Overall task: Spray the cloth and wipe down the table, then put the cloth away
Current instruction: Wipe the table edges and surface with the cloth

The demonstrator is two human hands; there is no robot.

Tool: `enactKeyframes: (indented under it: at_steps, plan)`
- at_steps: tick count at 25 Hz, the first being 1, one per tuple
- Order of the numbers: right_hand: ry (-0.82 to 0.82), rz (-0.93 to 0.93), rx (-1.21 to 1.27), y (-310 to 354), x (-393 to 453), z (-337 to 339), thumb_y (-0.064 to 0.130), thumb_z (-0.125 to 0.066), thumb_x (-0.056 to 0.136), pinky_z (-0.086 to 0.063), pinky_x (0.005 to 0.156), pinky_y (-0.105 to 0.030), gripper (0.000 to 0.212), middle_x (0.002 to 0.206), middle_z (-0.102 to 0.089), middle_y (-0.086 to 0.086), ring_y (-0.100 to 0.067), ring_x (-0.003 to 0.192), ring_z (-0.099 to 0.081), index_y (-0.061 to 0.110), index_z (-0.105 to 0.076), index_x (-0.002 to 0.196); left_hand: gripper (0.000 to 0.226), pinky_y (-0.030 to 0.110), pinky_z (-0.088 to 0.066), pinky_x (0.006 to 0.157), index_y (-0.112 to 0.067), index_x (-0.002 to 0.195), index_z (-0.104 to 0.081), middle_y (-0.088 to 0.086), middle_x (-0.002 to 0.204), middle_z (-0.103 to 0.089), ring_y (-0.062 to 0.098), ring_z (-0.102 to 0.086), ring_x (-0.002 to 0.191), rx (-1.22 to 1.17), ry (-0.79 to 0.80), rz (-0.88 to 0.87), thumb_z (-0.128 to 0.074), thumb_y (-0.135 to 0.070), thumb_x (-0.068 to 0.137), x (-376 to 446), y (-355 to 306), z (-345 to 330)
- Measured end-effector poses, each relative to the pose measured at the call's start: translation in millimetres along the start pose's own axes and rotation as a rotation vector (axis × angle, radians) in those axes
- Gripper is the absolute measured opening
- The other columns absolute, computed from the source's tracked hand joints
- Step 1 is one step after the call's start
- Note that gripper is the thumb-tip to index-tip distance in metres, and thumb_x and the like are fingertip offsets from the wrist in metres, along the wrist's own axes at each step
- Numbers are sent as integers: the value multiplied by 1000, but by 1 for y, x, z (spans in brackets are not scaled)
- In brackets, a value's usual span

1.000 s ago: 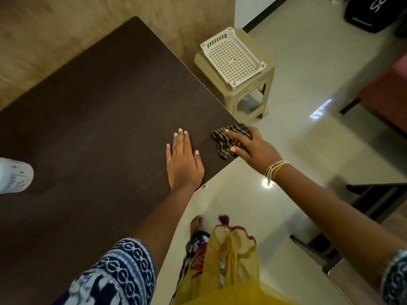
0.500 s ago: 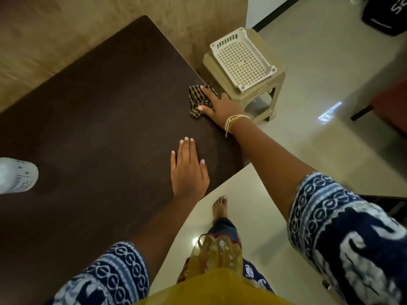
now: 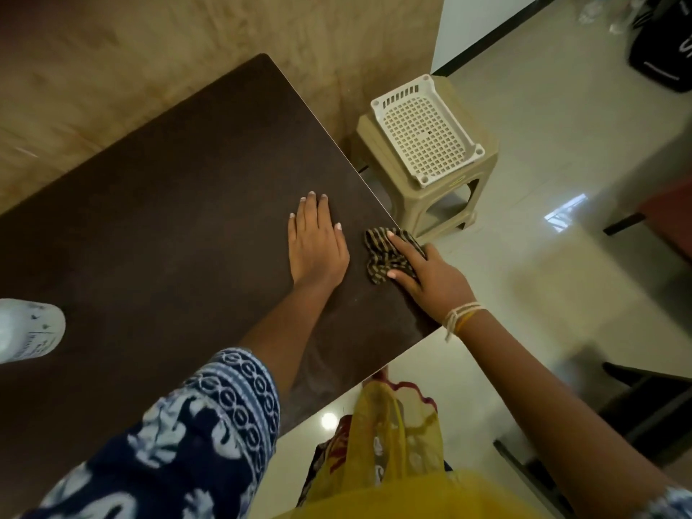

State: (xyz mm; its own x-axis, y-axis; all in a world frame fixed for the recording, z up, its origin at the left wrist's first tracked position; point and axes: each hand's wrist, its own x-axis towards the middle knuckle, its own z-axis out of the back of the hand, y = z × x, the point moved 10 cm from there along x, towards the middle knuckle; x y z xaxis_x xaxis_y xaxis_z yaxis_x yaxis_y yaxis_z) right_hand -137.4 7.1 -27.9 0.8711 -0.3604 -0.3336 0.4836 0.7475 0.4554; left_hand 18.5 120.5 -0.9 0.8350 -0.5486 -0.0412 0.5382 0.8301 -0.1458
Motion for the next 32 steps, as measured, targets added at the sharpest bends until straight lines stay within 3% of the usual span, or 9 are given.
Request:
enactKeyframes:
  at_steps: [2, 6, 11, 15, 21, 24, 27, 32]
  plan:
    - [-43, 1, 11, 21, 47, 11, 64, -28, 94, -52, 80, -39, 61, 122, -46, -12, -29, 94, -58, 49, -8, 149, 55, 44, -22, 119, -9, 148, -30, 10, 156, -30, 24, -25, 146, -18, -4, -3, -31, -30, 98, -1, -1, -2]
    - [-31, 26, 82, 70, 158, 28, 58, -35, 97, -48, 87, -42, 59, 133, -42, -15, -39, 108, -56, 46, -14, 150, 57, 43, -22, 119, -7, 149, -28, 10, 156, -30, 24, -25, 146, -17, -10, 21, -34, -29, 97, -1, 3, -2]
    - [27, 83, 171, 97, 243, 37, 54, -40, 97, -42, 103, -44, 59, 140, -42, -18, -40, 123, -50, 43, -19, 151, 58, 41, -21, 120, -10, 150, -28, 8, 156, -30, 20, -24, 146, -27, -3, 22, -35, -29, 96, 2, 1, -3]
    - [70, 180, 284, 91, 234, 43, 47, -47, 97, -35, 106, -36, 55, 131, -49, -18, -33, 123, -49, 40, -28, 149, 57, 39, -19, 121, -11, 149, -30, 6, 155, -31, 19, -25, 146, -28, -9, 20, -36, -30, 96, 5, 4, -2]
    - [176, 347, 346, 35, 127, 19, 46, -48, 96, -37, 105, -30, 52, 130, -51, -9, -21, 120, -51, 46, -31, 145, 54, 42, -26, 118, -9, 146, -36, 8, 150, -39, 22, -32, 141, -115, -37, 24, -40, -28, 95, 3, 4, 2]
    - [253, 404, 424, 15, 92, 10, 46, -47, 94, -36, 106, -23, 52, 128, -52, -6, -13, 118, -51, 47, -34, 144, 45, 44, -44, 100, -5, 134, -49, 12, 129, -52, 26, -50, 118, -160, -91, 29, -45, -21, 93, 9, 7, 11]
    - [292, 466, 440, 11, 91, 9, 42, -50, 94, -33, 99, -9, 51, 124, -55, -5, -8, 113, -52, 44, -36, 144, 40, 39, -47, 88, -4, 126, -53, 14, 120, -52, 26, -51, 102, -179, -169, 153, -43, -18, 89, 42, 10, 21]
    - [316, 435, 597, 38, 145, 20, 30, -52, 97, -36, 106, -22, 47, 138, -49, -7, -9, 122, -44, 33, -41, 143, 40, 40, -37, 110, -4, 133, -50, 15, 139, -47, 29, -43, 129, -249, -217, 244, -44, -14, 94, 74, 16, 13]
